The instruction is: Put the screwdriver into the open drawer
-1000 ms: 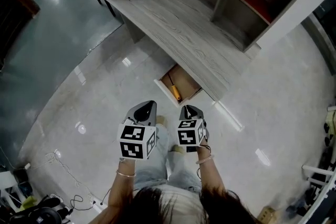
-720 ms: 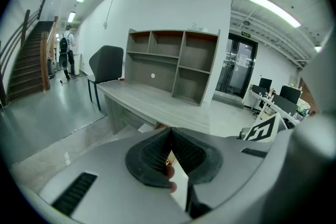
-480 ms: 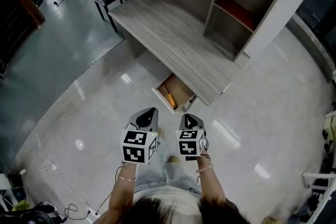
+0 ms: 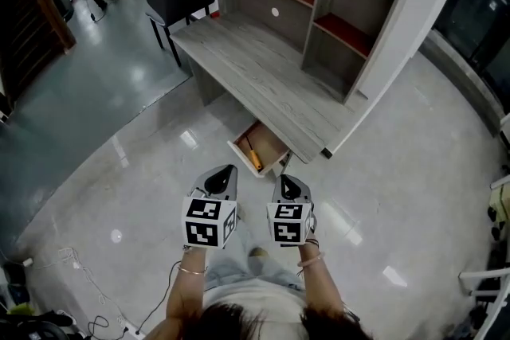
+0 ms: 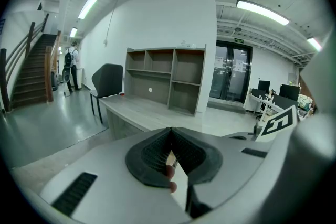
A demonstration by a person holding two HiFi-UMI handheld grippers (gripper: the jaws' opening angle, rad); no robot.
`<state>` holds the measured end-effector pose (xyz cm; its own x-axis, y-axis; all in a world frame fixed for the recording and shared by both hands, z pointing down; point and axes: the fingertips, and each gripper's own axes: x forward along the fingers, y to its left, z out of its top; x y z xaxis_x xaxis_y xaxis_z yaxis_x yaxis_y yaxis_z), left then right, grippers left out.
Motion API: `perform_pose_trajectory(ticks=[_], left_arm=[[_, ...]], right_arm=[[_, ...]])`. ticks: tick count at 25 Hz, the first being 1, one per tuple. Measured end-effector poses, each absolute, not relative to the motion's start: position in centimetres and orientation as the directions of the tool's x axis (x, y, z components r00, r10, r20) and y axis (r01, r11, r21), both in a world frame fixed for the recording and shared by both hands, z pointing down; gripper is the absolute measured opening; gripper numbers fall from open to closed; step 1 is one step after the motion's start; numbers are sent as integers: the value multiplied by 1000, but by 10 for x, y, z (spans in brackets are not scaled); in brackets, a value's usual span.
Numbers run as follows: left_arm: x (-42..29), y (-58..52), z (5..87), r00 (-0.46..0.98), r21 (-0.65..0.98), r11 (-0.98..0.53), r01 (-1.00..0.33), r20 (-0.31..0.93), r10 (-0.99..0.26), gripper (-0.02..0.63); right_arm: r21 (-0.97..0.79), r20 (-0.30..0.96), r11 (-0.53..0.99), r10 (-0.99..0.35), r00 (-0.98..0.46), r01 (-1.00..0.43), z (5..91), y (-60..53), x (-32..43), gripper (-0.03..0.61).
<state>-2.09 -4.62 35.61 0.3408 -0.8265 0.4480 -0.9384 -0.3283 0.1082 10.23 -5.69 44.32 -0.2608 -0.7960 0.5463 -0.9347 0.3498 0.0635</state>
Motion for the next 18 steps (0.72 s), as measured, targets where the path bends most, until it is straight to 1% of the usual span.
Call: perform_pose_trajectory(ticks=[10, 18], left_arm=[[-8, -21, 326, 343, 69, -345, -936, 394, -852, 17], [-18, -14, 308, 371, 50, -379, -924, 358, -857, 17]], right_arm=[[97, 359, 317, -895, -264, -944, 368, -39, 114, 28], [101, 279, 280, -929, -243, -955, 332, -32, 105, 28]])
